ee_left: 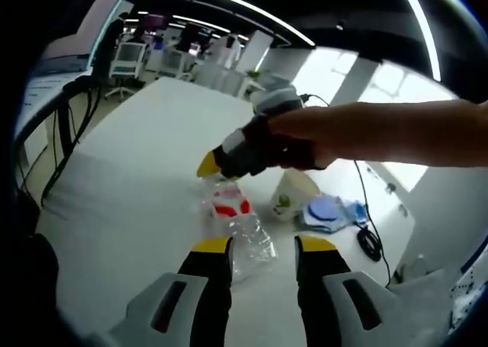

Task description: Arrange the tabletop items into an orderly group along one side of the table until the central work area is clear of visible clutter.

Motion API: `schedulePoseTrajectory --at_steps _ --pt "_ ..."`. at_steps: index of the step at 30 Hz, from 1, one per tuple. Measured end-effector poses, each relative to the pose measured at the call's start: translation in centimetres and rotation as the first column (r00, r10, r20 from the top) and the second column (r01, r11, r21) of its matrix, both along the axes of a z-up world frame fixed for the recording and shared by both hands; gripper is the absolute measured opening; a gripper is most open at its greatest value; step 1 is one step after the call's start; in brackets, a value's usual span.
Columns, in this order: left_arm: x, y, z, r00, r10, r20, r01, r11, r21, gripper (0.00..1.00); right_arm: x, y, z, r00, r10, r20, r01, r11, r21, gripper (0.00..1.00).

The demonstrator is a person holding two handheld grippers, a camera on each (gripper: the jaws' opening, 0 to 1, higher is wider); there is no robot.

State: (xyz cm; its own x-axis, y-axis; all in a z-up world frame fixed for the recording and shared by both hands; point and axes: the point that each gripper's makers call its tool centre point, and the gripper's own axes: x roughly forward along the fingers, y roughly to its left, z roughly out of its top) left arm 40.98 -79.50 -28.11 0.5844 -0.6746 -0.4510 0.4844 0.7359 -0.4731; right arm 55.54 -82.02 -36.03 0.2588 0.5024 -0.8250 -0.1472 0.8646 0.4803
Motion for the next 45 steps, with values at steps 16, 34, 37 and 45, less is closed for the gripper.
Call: schedulePoseTrajectory --at_steps 16,34,37,45 --pt "0.1 0.2 0.1 1.000 -0.003 0.009 0.003 1.000 0.003 0.32 -0.4 0.1 1.7 0.998 0.031 0.054 -0.031 1.000 -0.002 0.19" --pt "0.9 -0.3 1.1 0.999 -0.020 0.045 0.020 1.000 0.002 0.43 -0.9 -0.3 3.3 0.992 0.050 0.113 -0.051 0.999 0.007 0.19" --pt "0.9 -0.4 1.2 0.999 -0.026 0.048 0.026 1.000 0.004 0.44 -1.2 -0.2 3.5 0.991 0.060 0.123 -0.061 0.998 0.005 0.19" --pt "1.4 -0.3 1.6 0.998 -0.023 0.061 0.023 1.000 0.003 0.49 -1.1 -0.1 3.9 0.989 0.064 0.136 -0.065 0.998 0.007 0.18"
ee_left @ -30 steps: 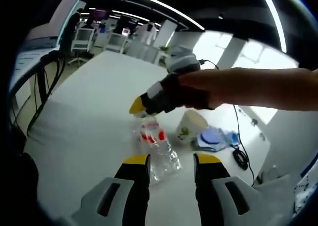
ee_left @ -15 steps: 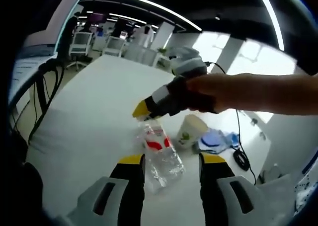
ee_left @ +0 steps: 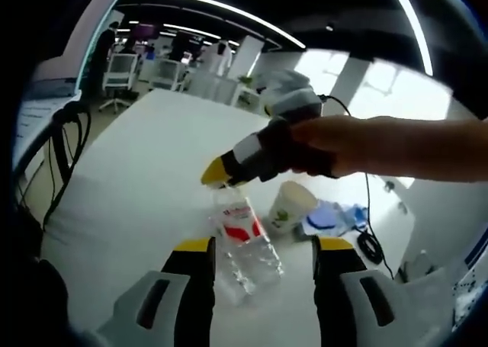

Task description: Arrange the tabletop items into an orderly group along one side of the table until the central work area is clear of visible clutter.

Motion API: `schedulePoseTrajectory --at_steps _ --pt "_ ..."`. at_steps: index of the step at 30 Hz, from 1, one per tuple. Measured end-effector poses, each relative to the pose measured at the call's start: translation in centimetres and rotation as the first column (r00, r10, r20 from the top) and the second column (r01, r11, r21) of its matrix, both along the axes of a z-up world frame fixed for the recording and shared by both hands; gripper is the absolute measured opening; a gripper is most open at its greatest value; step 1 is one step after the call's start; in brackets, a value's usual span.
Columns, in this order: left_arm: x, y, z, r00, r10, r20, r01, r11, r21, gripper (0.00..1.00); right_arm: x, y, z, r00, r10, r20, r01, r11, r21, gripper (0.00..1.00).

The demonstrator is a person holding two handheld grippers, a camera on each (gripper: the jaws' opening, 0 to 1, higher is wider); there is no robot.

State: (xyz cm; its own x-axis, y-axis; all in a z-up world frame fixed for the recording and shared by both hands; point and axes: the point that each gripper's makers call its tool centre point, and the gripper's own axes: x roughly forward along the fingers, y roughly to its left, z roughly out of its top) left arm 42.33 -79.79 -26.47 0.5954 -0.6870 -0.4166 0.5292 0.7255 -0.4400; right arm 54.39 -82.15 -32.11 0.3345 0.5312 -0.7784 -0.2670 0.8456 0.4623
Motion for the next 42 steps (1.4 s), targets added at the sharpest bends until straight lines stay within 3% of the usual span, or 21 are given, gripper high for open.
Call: schedulePoseTrajectory --at_steps 19,42 --pt "1.3 -0.4 0.6 0.999 -0.025 0.021 0.025 1.000 0.009 0.51 0.0 -0.2 1.3 1.000 0.001 0.030 -0.002 1.000 0.014 0.18" --pt "3.4 -0.8 0.1 0.997 -0.075 0.034 0.073 0.996 0.043 0.54 -0.9 -0.5 2.6 0.998 0.007 0.065 -0.009 0.999 0.034 0.18"
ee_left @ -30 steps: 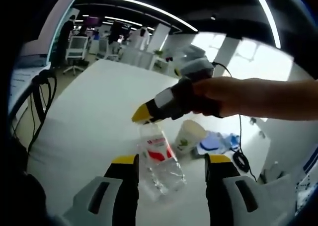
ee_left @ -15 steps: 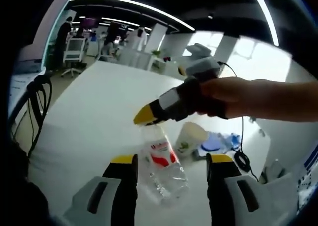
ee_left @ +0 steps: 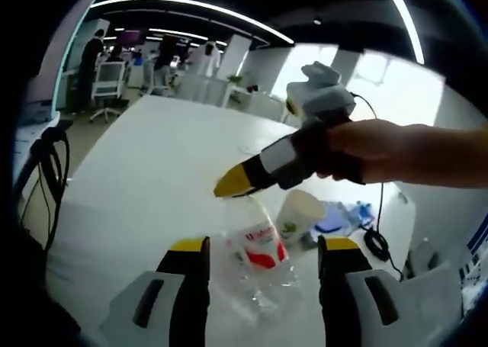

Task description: Arrange the tabletop items into an orderly group along one side of the table until the central work area is clear of visible clutter.

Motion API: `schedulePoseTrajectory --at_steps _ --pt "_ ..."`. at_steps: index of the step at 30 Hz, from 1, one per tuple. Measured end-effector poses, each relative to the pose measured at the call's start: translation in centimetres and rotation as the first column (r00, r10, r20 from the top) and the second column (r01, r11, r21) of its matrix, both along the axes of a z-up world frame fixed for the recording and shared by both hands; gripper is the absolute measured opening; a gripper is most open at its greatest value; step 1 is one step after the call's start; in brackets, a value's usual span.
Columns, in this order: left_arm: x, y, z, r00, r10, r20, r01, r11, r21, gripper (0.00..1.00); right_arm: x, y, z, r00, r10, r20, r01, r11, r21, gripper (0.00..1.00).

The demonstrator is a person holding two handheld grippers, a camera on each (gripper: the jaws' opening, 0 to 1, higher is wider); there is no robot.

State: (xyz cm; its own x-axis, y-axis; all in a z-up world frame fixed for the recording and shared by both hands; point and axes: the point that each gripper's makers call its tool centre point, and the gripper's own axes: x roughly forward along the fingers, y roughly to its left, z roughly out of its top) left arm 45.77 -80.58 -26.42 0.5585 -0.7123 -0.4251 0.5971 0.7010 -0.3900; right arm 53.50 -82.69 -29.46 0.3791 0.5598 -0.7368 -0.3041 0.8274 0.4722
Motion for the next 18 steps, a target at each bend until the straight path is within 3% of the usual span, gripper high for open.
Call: schedulePoseTrajectory --at_steps 18 --pt "0.6 -1.0 -1.6 0.996 -0.078 -0.037 0.077 0.997 -0.022 0.57 -0.8 -0.3 1.1 1.000 0.008 0.028 -0.008 1.000 0.018 0.18"
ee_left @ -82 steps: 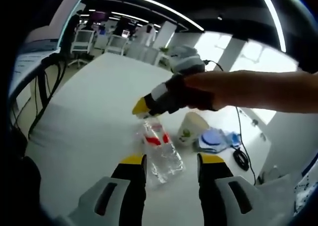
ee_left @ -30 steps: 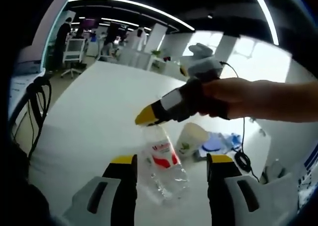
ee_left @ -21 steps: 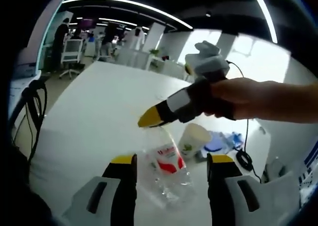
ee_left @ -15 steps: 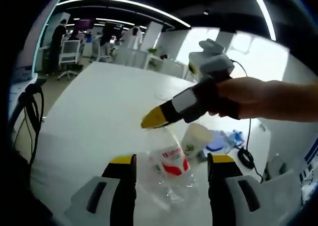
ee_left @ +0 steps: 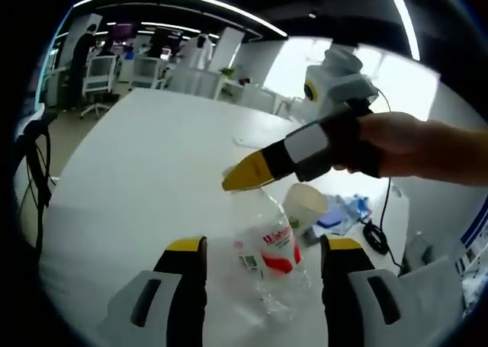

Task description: Arrange the tabletop items into an orderly group along one side of the table until the central work area is clear of visible clutter.

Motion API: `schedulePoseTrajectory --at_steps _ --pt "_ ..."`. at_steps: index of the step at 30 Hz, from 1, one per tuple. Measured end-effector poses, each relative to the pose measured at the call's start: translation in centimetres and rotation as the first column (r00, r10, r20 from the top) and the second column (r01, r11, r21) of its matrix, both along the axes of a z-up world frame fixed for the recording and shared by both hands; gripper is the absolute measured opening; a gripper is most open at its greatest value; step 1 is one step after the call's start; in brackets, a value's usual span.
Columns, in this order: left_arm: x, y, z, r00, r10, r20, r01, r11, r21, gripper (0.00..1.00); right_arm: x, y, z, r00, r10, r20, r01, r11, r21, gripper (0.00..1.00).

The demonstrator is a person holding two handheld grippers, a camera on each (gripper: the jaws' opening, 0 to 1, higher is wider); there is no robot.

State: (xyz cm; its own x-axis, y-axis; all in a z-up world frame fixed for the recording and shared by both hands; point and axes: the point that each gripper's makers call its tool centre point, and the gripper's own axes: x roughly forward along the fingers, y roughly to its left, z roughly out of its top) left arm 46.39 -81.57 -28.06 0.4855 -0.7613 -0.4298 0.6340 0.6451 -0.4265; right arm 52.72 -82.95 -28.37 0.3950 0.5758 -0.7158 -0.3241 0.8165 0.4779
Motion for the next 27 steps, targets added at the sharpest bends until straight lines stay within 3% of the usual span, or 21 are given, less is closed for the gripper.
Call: schedulePoseTrajectory --at_steps 27 --pt "-0.8 -3.0 -1.8 0.983 -0.174 -0.054 0.169 0.982 -0.089 0.59 -1.4 -0.1 1.5 0.999 0.023 0.040 -0.023 1.000 0.009 0.18"
